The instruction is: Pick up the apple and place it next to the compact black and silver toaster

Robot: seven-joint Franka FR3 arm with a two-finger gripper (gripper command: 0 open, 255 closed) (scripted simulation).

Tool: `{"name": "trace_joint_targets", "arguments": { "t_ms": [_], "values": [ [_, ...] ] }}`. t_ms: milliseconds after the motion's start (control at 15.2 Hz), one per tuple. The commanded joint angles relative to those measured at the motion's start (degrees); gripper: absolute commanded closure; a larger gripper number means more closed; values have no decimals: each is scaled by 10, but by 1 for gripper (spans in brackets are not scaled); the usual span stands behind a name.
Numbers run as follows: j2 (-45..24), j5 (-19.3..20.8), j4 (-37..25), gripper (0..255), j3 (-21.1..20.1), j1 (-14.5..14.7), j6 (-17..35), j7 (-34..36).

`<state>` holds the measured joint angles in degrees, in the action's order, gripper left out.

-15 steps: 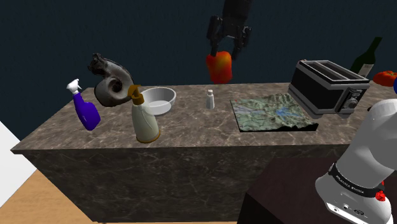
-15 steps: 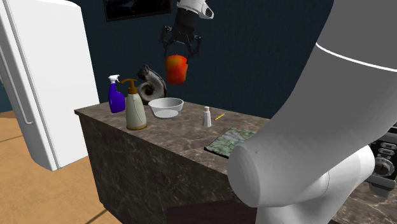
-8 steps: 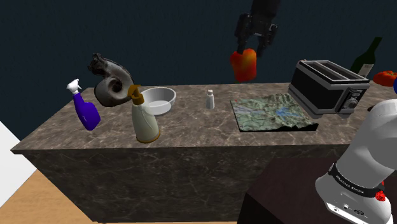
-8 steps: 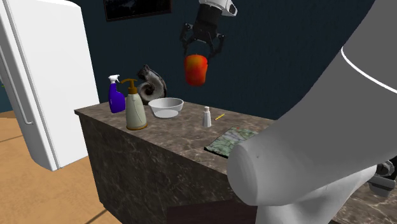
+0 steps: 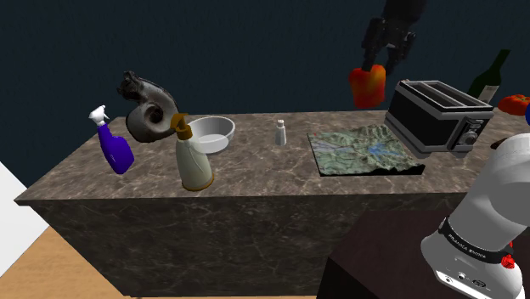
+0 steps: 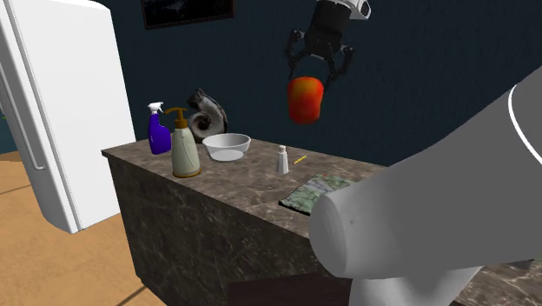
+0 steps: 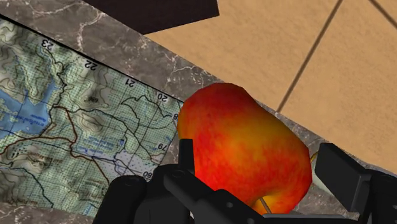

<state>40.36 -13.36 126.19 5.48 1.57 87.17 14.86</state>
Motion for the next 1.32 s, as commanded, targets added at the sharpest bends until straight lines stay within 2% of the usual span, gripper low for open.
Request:
{"name": "trace_joint_targets", "arguments": {
  "t_ms": [0,594,1254],
  "values": [
    [24,12,10,255,16,-7,-18,-15],
    [113,92,32,255,108,-45,-103,-104],
    [158,203,-6,255,223,-73,-189,-218]
  ]
}}
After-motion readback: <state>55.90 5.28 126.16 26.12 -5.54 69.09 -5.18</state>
